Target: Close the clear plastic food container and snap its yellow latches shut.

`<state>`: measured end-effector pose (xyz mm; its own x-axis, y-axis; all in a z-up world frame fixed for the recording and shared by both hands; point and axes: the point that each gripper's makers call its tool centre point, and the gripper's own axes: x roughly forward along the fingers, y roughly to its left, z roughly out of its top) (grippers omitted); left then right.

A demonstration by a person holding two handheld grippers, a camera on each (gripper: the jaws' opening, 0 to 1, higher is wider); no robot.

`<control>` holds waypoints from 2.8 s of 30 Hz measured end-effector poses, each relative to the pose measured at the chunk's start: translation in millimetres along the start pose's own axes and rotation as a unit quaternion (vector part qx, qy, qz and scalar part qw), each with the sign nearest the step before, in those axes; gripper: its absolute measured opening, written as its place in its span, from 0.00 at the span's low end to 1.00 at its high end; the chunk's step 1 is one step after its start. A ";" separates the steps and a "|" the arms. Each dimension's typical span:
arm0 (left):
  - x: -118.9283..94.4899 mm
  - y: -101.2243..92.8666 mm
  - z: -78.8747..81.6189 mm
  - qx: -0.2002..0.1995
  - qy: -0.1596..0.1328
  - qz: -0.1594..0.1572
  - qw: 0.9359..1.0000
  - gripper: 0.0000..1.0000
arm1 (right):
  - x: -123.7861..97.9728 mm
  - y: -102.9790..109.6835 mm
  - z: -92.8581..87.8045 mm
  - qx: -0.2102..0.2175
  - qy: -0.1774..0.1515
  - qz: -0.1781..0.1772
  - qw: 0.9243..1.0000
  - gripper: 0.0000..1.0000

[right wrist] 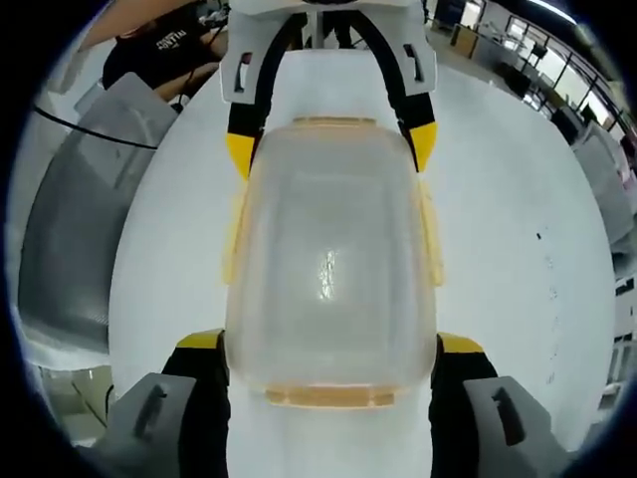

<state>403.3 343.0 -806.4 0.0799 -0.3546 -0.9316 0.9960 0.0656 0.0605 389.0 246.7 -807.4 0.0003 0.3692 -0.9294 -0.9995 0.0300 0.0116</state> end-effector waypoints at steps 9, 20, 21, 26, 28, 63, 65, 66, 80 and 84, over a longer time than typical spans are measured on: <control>0.8 1.2 -0.8 -0.006 -0.003 -0.002 1.000 0.83 | 0.6 -2.2 1.1 0.001 -0.003 0.002 1.000 0.81; -2.0 2.0 -1.1 -0.022 -0.013 0.000 1.000 0.88 | 0.8 -3.9 3.5 0.003 -0.011 -0.003 1.000 0.80; -2.4 2.1 -1.2 -0.024 -0.013 0.001 1.000 0.91 | -0.2 -3.9 4.5 0.002 -0.014 -0.005 1.000 0.80; -4.2 0.5 -2.0 -0.026 -0.018 0.007 0.999 0.99 | -3.1 -1.2 10.2 0.006 -0.022 -0.008 1.000 0.89; -5.7 -2.0 -1.7 -0.030 -0.022 0.004 0.999 0.99 | -3.3 -3.0 10.1 0.005 -0.022 -0.010 1.000 0.91; -56.4 -42.7 3.2 -0.093 -0.137 0.086 0.982 0.99 | -40.7 35.1 24.1 0.029 -0.065 -0.069 0.995 0.99; -58.7 -48.7 2.7 -0.100 -0.143 0.087 0.981 0.99 | -43.0 39.2 23.8 0.030 -0.066 -0.072 0.995 0.99; -59.9 -50.3 3.7 -0.105 -0.149 0.088 0.979 0.99 | -44.0 40.7 24.0 0.031 -0.067 -0.074 0.995 0.99; -80.3 -69.4 -0.7 -0.138 -0.196 0.138 0.961 0.99 | -55.2 64.9 23.1 0.052 -0.087 -0.095 0.990 0.96; -88.0 -71.3 -2.0 -0.150 -0.216 0.159 0.952 0.99 | -59.4 70.8 23.3 0.059 -0.096 -0.102 0.988 0.95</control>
<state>325.1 371.3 -729.4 0.4484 -0.6183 -0.6455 0.8678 0.4742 0.1486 319.0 248.5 -742.8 0.2199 0.5132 -0.8296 -0.9670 0.2270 -0.1159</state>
